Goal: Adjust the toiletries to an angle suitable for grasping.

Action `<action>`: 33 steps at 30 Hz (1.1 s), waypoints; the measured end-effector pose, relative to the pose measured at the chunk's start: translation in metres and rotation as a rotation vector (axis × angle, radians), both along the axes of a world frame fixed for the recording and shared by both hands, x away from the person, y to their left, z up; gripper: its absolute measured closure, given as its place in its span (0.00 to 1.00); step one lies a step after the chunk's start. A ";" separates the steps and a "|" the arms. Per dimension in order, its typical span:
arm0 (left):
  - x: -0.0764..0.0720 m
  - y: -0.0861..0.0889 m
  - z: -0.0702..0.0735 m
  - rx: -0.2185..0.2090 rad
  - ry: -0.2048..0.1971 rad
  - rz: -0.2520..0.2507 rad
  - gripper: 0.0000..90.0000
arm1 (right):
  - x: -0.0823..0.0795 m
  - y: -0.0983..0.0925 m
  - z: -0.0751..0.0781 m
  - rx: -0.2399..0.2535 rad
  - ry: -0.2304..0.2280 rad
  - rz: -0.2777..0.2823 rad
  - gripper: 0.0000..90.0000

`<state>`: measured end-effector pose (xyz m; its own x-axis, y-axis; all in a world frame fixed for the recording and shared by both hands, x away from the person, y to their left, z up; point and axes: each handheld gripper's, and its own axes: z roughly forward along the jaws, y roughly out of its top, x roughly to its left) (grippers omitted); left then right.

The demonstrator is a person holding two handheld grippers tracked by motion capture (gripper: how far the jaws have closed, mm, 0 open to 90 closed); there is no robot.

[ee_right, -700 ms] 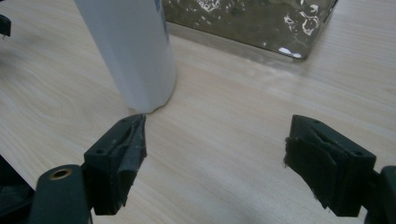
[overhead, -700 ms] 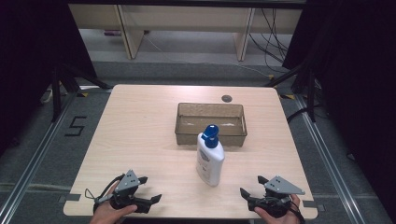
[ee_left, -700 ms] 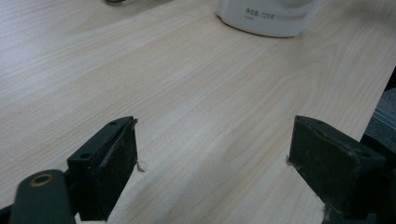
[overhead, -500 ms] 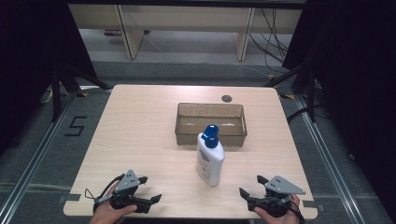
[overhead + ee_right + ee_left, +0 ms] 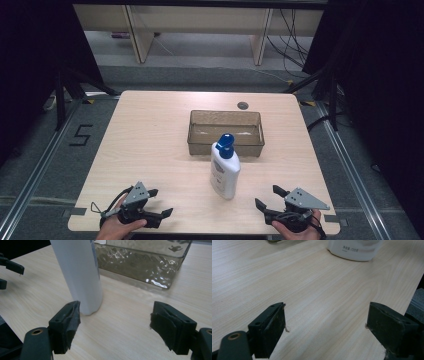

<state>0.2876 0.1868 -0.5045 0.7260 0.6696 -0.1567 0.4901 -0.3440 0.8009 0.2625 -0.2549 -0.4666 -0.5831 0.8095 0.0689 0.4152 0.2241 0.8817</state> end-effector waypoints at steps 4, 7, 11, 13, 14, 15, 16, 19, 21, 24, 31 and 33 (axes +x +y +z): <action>0.000 -0.001 0.000 -0.004 0.000 -0.001 0.17 | 0.000 0.002 0.002 0.007 -0.014 0.008 0.27; 0.000 -0.001 -0.001 -0.004 0.000 0.000 0.16 | 0.000 0.003 0.004 0.011 -0.025 0.013 0.27; 0.000 -0.001 -0.001 -0.009 -0.003 -0.003 0.16 | -0.001 0.006 0.007 0.032 -0.005 0.009 0.27; 0.001 -0.001 -0.002 -0.012 -0.010 -0.006 0.16 | 0.000 0.006 0.008 0.017 -0.024 0.018 0.27; 0.001 -0.001 -0.003 -0.018 -0.014 -0.004 0.16 | 0.000 0.007 0.008 0.030 -0.021 0.007 0.27; 0.000 -0.001 -0.001 -0.001 -0.004 -0.006 0.16 | 0.000 0.009 0.010 0.042 -0.016 0.013 0.27; 0.001 -0.001 -0.001 -0.002 -0.004 -0.006 0.16 | 0.001 0.008 0.011 0.015 -0.028 0.026 0.27; 0.001 -0.001 -0.003 -0.016 -0.014 -0.007 0.16 | 0.002 0.011 0.013 0.029 -0.026 0.025 0.28; 0.001 -0.001 -0.002 -0.006 -0.009 -0.009 0.16 | 0.004 0.011 0.016 0.014 -0.041 0.036 0.28; 0.001 -0.001 -0.001 -0.008 -0.008 -0.013 0.16 | 0.005 0.012 0.019 0.019 -0.047 0.037 0.28; 0.001 0.000 -0.001 0.003 -0.006 -0.006 0.16 | 0.005 0.015 0.028 0.028 -0.065 0.052 0.28; 0.002 0.001 -0.002 0.009 -0.015 -0.010 0.16 | 0.005 0.016 0.031 0.032 -0.075 0.051 0.28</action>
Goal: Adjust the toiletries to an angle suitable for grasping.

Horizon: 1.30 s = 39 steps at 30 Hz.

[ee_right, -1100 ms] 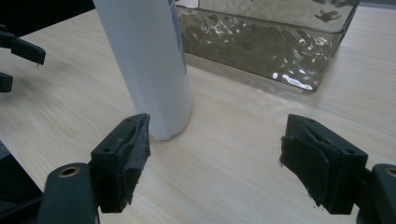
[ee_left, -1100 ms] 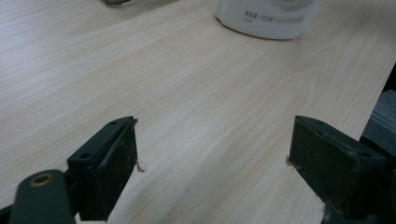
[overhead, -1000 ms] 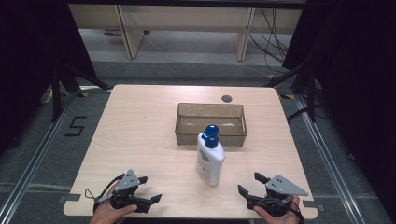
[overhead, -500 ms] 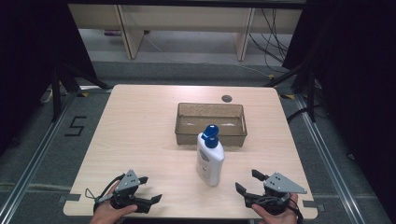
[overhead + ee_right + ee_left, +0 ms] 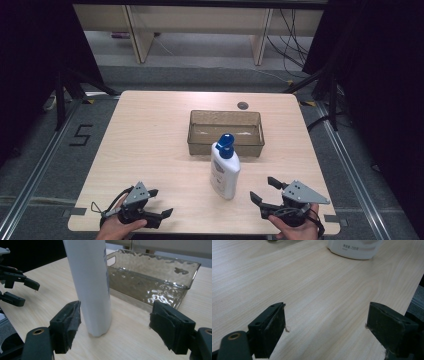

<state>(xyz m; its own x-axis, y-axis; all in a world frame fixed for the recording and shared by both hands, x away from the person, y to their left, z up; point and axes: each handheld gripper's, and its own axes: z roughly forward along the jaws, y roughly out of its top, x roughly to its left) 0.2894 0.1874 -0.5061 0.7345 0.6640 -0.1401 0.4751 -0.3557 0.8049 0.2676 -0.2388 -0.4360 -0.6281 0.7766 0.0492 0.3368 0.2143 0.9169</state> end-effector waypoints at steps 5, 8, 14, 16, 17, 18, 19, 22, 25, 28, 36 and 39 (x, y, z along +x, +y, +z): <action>0.000 -0.001 0.000 -0.011 0.012 0.004 0.16 | 0.001 0.001 0.010 0.010 -0.019 0.006 0.28; -0.001 -0.001 0.000 -0.007 0.007 0.001 0.16 | 0.003 0.003 0.017 0.002 -0.032 0.010 0.28; -0.001 -0.001 0.000 -0.006 0.008 -0.003 0.17 | 0.009 0.006 0.026 -0.004 -0.047 0.017 0.27; 0.000 -0.001 -0.001 -0.016 0.004 0.005 0.16 | 0.011 0.010 0.029 -0.003 -0.049 0.020 0.27; 0.000 -0.001 -0.001 -0.016 0.004 0.005 0.16 | 0.011 0.010 0.029 -0.003 -0.049 0.020 0.27; -0.001 -0.001 0.000 -0.003 0.012 0.007 0.16 | 0.013 0.012 0.032 -0.004 -0.059 0.023 0.26; -0.001 -0.001 0.000 -0.005 0.012 0.005 0.16 | 0.014 0.013 0.033 -0.002 -0.070 0.032 0.26; 0.000 -0.001 -0.001 -0.014 0.006 0.006 0.16 | 0.015 0.017 0.038 -0.002 -0.071 0.038 0.26; -0.001 -0.001 0.000 -0.006 0.010 0.004 0.16 | 0.016 0.019 0.041 -0.006 -0.086 0.040 0.25; -0.001 -0.001 0.000 -0.010 0.008 0.003 0.17 | 0.017 0.024 0.050 -0.022 -0.105 0.062 0.21; -0.001 -0.001 0.000 -0.005 0.010 -0.003 0.17 | 0.023 0.033 0.059 0.004 -0.132 0.076 0.19; -0.001 -0.001 0.000 -0.007 0.007 -0.002 0.16 | 0.024 0.035 0.061 0.013 -0.129 0.087 0.19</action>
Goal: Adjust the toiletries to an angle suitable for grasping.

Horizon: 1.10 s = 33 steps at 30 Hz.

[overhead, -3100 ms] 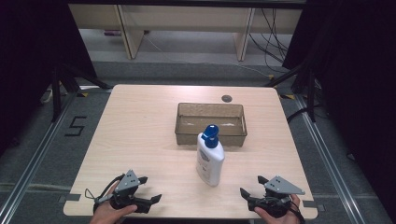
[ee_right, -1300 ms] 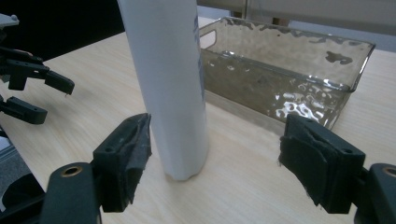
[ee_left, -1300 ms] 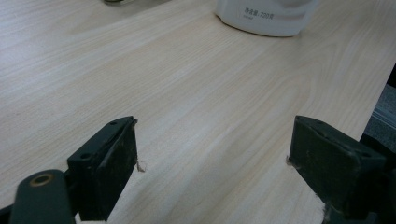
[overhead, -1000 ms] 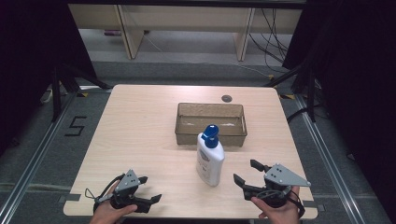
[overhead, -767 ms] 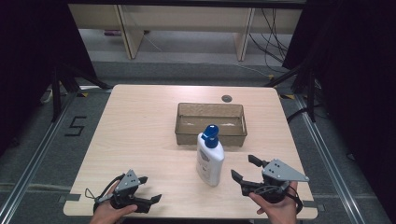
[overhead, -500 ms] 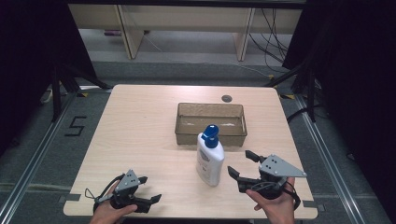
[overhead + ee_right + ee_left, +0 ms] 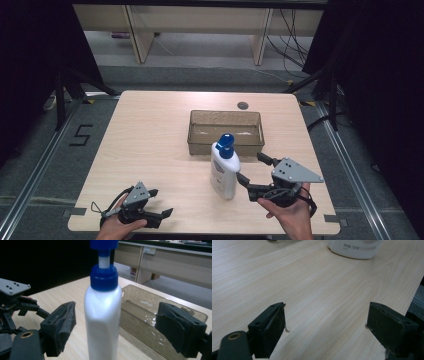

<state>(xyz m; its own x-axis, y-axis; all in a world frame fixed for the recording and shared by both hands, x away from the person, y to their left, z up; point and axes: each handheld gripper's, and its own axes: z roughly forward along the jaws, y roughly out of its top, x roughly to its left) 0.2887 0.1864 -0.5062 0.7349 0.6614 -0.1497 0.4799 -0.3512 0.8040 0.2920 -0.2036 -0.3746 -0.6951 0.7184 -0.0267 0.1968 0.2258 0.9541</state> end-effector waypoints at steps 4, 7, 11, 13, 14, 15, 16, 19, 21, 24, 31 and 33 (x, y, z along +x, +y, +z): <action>0.000 0.000 0.000 -0.004 0.003 0.006 0.16 | 0.001 0.004 0.005 0.014 -0.011 0.015 0.20; 0.000 0.000 0.000 -0.003 0.004 0.005 0.16 | 0.002 0.006 0.008 0.017 -0.019 0.016 0.20; 0.000 0.000 0.000 -0.004 0.005 0.004 0.16 | 0.004 0.009 0.012 0.028 -0.022 0.027 0.21; 0.000 -0.001 -0.001 -0.009 0.002 0.005 0.17 | 0.005 0.013 0.012 0.038 -0.020 0.029 0.21; 0.000 -0.001 -0.001 -0.009 0.002 0.005 0.17 | 0.005 0.013 0.012 0.038 -0.020 0.029 0.21; 0.000 -0.001 -0.001 -0.011 0.001 0.004 0.17 | 0.007 0.013 0.012 0.026 -0.024 0.033 0.21; 0.000 0.000 0.000 -0.007 0.004 0.003 0.16 | 0.009 0.016 0.012 0.032 -0.020 0.037 0.22; 0.000 0.000 -0.001 -0.014 0.000 0.005 0.16 | 0.014 0.019 0.011 0.042 -0.015 0.052 0.25; 0.000 0.000 0.000 -0.007 0.005 0.003 0.16 | 0.016 0.021 0.011 0.058 -0.011 0.053 0.26; 0.000 -0.001 -0.001 -0.018 -0.003 0.008 0.16 | 0.020 0.023 0.013 0.049 -0.036 0.059 0.28; 0.000 0.000 -0.001 -0.009 0.002 -0.002 0.17 | 0.026 0.032 0.013 0.070 -0.027 0.072 0.30; 0.000 0.000 0.000 -0.008 0.004 -0.003 0.16 | 0.027 0.034 0.013 0.074 -0.023 0.068 0.32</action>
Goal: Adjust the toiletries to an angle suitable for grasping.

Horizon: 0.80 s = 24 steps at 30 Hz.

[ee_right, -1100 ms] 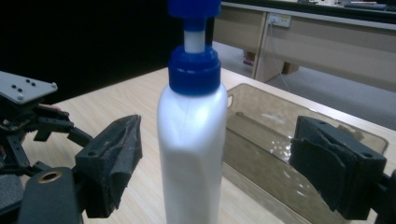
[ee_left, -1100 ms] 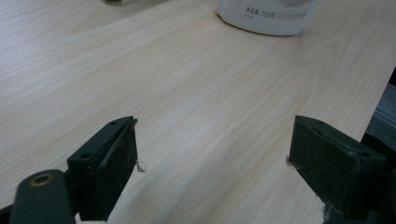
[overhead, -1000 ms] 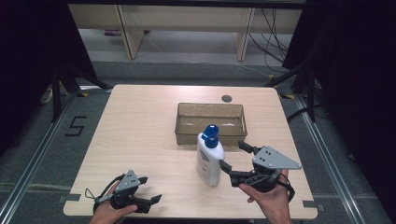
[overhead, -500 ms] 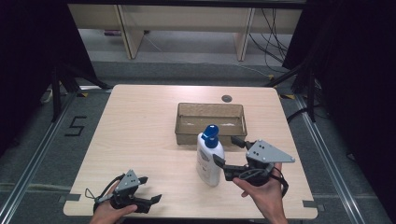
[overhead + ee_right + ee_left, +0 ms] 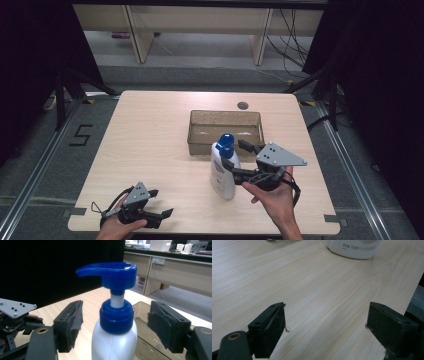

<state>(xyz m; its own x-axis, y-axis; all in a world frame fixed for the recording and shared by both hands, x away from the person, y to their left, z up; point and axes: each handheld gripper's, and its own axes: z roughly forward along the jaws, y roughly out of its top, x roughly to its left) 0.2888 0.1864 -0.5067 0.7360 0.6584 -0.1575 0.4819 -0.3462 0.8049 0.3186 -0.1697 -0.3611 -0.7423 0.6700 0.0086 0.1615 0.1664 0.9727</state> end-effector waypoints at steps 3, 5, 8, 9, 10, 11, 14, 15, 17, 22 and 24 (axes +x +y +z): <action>0.000 0.000 0.000 -0.001 0.000 0.000 0.16 | 0.004 0.002 0.000 -0.007 -0.023 0.001 0.34; 0.000 0.000 0.000 -0.003 0.000 0.000 0.17 | 0.005 0.003 0.000 -0.009 -0.023 0.008 0.36; 0.000 0.000 0.000 -0.001 0.006 -0.003 0.16 | 0.007 0.008 0.000 0.000 -0.009 0.007 0.37; 0.000 0.000 0.000 -0.005 0.001 -0.002 0.16 | 0.009 0.008 0.000 -0.010 -0.022 0.012 0.38; 0.000 -0.001 -0.001 -0.010 -0.006 0.003 0.16 | 0.010 0.009 0.000 -0.010 -0.021 0.013 0.38; 0.000 -0.001 0.000 -0.011 -0.004 0.002 0.16 | 0.011 0.010 0.000 -0.008 -0.026 0.016 0.38; 0.000 0.000 0.000 -0.007 0.009 0.002 0.17 | 0.013 0.012 0.001 0.002 -0.029 0.020 0.40; 0.000 0.000 0.000 -0.007 0.009 0.002 0.16 | 0.012 0.012 0.001 0.000 -0.006 0.021 0.40; 0.000 -0.001 0.000 -0.013 0.001 0.008 0.16 | 0.012 0.013 0.001 0.000 -0.001 0.022 0.41; 0.001 0.000 0.000 -0.004 0.006 0.004 0.16 | 0.015 0.014 0.003 -0.003 -0.006 0.026 0.46; 0.002 0.000 -0.001 -0.006 0.006 0.006 0.16 | 0.017 0.015 0.002 0.006 -0.015 0.035 0.47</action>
